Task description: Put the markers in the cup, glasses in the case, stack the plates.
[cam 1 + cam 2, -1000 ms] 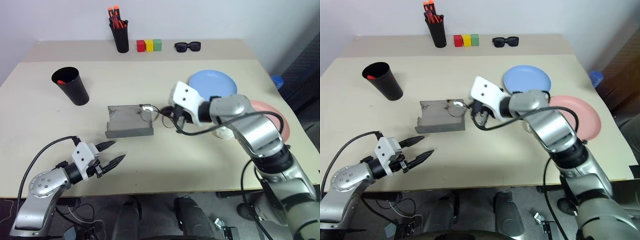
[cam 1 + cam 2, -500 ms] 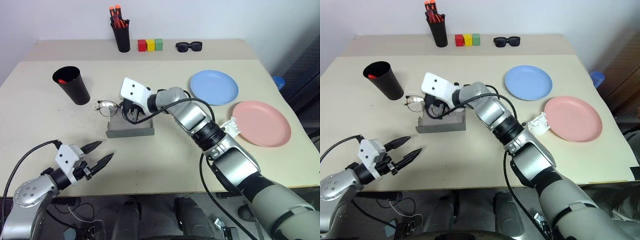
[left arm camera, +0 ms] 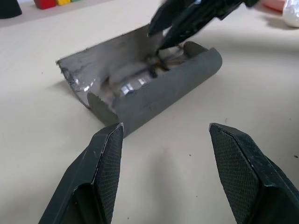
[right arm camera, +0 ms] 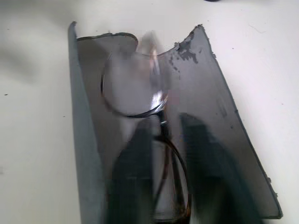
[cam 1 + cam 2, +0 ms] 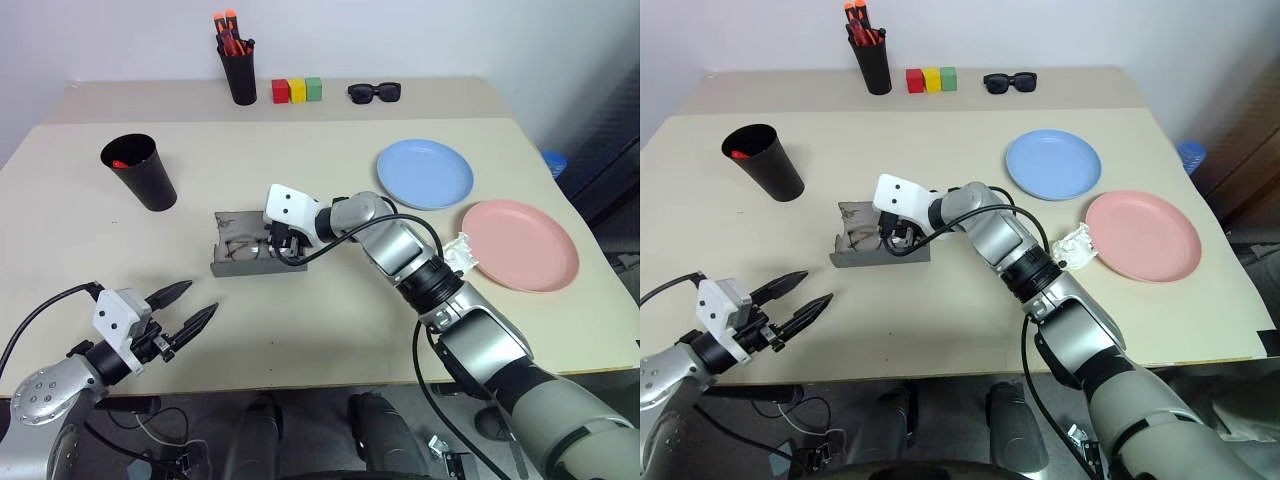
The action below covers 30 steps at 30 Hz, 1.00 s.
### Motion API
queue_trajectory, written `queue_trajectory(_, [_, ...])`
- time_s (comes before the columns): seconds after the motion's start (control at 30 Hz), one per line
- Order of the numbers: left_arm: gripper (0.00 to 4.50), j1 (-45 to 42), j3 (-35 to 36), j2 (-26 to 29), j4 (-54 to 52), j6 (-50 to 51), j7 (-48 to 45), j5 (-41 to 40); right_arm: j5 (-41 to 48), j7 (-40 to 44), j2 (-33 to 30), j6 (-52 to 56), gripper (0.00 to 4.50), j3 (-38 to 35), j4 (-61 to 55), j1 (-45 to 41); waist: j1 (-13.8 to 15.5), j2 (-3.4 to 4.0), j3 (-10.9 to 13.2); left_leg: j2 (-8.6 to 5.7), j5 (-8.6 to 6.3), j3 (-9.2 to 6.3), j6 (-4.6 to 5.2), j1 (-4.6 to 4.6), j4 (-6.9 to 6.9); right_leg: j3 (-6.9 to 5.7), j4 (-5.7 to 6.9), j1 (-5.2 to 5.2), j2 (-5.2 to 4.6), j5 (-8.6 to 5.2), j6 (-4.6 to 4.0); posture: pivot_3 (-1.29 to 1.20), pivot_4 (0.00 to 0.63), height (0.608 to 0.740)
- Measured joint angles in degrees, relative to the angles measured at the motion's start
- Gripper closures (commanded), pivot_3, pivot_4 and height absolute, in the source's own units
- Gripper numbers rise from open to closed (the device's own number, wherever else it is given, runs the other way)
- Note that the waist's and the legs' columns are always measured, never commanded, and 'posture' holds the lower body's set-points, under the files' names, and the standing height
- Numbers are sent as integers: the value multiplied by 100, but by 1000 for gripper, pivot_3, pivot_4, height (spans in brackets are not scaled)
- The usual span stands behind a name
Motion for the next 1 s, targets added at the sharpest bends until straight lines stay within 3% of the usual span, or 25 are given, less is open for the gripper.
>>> queue_trajectory(0.07, [1505, 1, 0, -38, 37, -2, -15, 0, -4, -8, -7, 28, 1364, -19, -78, 27, -9, 0, 0, 0, 0, 0, 0, 0, 0, 0, 0, 0, 0, 0, 0, 0, 150, 740])
queue_trajectory(0.2, [1505, -231, 34, -84, 54, 212, 183, -136, 68, -16, -15, 108, 1364, -226, -385, 71, -11, 0, 0, 0, 0, -2, 0, 0, 0, -1, 2, 0, 0, 0, 0, 0, 150, 740])
queue_trajectory(0.3, [2392, -954, 127, -80, 107, 1007, 650, -588, 257, 18, -97, 224, 1299, -503, -988, 255, 29, -2, -1, 0, 1, -5, 1, 0, 5, -2, 3, 7, 1, 0, 3, 0, 150, 740])
queue_trajectory(0.43, [4367, -2162, 40, -35, 330, 1932, 1176, -900, 440, 155, -443, 391, 1299, -649, -1834, 712, 108, -5, -2, -2, 2, -13, 1, 1, 12, -7, 5, 15, 3, 0, 8, 0, 150, 740])
queue_trajectory(0.57, [4453, -3427, -418, 121, 687, 2496, 1472, -744, 565, 301, -869, 485, 1299, -721, -2537, 1254, 91, -6, -3, -4, 2, -12, 0, 3, 20, -4, 4, 22, 3, 1, 10, 0, 150, 740])
queue_trajectory(0.73, [4453, -5454, -1081, -144, 2345, 3293, 1813, -361, 852, 590, -1661, 359, 1299, -1014, -3498, 2057, 103, -8, -2, -4, 3, -21, 1, 2, 21, -8, 10, 24, 10, 6, 35, 0, 150, 740])
queue_trajectory(1.0, [4453, -7229, -2394, -309, 4741, 3902, 1372, 669, 1149, 666, -2394, 374, 1299, -1533, -4164, 2850, 40, -5, -1, -3, 2, -21, 3, 7, 10, -3, 15, 18, 15, 3, 44, 0, 150, 740])
